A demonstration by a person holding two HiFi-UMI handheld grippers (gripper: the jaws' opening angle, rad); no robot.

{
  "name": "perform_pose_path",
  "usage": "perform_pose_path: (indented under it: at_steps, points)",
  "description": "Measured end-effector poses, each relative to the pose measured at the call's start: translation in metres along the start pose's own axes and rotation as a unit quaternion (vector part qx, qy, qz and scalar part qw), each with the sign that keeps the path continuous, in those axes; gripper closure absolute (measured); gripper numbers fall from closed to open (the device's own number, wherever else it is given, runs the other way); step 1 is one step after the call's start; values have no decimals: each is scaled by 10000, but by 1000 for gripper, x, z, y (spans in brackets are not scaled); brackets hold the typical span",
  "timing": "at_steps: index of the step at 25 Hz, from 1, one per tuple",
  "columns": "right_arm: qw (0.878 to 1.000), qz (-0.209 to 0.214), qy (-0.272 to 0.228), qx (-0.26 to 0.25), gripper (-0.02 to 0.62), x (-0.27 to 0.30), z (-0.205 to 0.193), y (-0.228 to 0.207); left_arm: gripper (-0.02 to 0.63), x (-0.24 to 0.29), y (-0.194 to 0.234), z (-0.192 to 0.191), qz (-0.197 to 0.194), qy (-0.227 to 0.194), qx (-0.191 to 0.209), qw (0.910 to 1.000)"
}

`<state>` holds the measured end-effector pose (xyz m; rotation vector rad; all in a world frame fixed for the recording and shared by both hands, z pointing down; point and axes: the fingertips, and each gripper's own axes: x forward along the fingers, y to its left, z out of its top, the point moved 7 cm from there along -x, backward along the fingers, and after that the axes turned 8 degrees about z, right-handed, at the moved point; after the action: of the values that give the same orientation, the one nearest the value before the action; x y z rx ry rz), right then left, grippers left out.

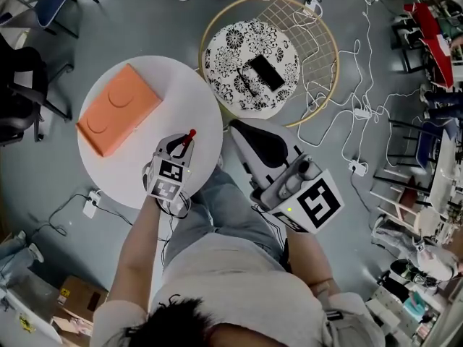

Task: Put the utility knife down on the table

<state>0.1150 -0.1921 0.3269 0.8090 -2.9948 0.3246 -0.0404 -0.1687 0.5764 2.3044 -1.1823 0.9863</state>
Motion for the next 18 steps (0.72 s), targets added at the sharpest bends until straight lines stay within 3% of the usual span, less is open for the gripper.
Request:
perform_pose_path:
  at_steps: [18]
  points:
    - [9999, 22, 94, 46, 586, 5, -4, -3, 549, 17, -2, -15, -1, 484, 219, 9986]
